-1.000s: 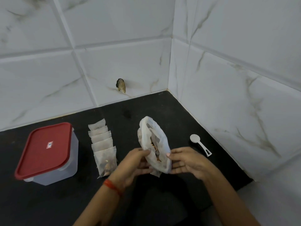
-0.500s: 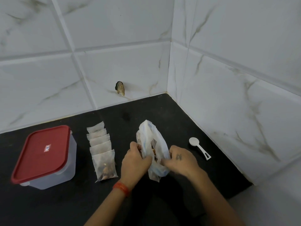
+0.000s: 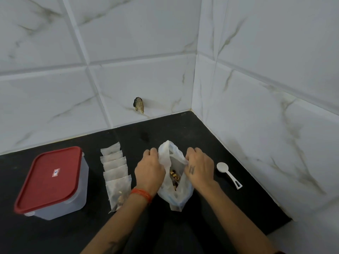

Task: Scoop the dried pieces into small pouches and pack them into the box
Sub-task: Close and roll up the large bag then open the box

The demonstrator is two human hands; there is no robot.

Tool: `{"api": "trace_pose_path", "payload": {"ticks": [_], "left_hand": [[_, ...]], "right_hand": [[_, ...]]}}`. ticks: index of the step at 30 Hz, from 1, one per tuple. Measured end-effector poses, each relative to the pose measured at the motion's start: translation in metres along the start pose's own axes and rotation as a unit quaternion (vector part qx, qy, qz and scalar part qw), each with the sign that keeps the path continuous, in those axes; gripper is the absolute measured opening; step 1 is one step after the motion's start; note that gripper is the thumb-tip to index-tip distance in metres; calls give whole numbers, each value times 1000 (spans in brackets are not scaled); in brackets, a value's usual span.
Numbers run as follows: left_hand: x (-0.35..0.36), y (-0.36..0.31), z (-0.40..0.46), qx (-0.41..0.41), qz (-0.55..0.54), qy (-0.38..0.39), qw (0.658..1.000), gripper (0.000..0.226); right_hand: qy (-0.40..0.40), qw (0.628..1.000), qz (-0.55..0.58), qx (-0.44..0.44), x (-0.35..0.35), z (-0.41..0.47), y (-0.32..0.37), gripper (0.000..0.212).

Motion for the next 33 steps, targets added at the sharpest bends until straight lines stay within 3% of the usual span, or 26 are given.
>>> {"api": "trace_pose_path", "payload": {"ticks": [3,5,7,9,11,12,13,14,15,16,17,18,20,22,24,26,28,30,33], "left_hand": [[10,9,10,-20,30,56,998,32],[15,19,23,-74,-22,122,990,61],[23,23,37,-119,-68,173,975,71],[34,21,49,-140,-108,220,959,55],[42,17,52,-140,-160,254,944,30],[42,15,55,-122,-163,236,950,21],[37,12,58,-93,-143,193,966,14],[29,8,59,-55,-109,130,984,10],[19,2,58,-11,-71,64,995,9],[12,-5,54,34,-34,10,999,8],[7,-11,50,72,2,-30,997,8],[5,-15,47,98,29,-52,993,9],[8,-12,51,97,33,-40,994,15],[20,3,68,11,-41,57,997,28],[35,14,77,-111,-157,207,959,42],[42,14,74,-163,-203,308,915,43],[42,9,71,-150,-213,345,902,33],[30,0,75,-77,-189,286,936,18],[-2,-19,74,57,-66,60,994,8]], "right_hand": [[72,991,106,27,14,5,-14,28],[105,958,258,75,20,11,-27,36],[96,950,283,95,20,25,-35,43],[90,935,316,131,28,36,-37,37],[111,869,446,184,45,40,-31,24],[118,834,501,200,50,41,-27,19],[114,823,521,194,51,44,-24,16],[101,845,498,168,51,48,-25,16],[80,898,415,119,46,54,-26,16],[40,955,289,58,36,59,-24,15],[-15,985,170,-3,22,62,-17,13],[-58,992,99,-56,14,63,-9,12],[-57,988,114,-86,15,66,-7,16],[34,950,311,-11,23,70,-18,28],[104,862,488,88,31,67,-22,35],[161,833,515,124,39,66,-23,31],[190,845,489,101,43,69,-19,25],[157,883,441,47,36,78,-16,20],[-21,975,194,-106,-2,86,-4,10]]}}
Point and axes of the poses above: each hand's wrist, its own z-axis towards the middle knuckle, its own x-axis out of the palm, y = z × x, the point moved 8 cm from there along z, towards the middle knuckle, and after that the axes turned 15 degrees about -x, right-handed, at the moved point
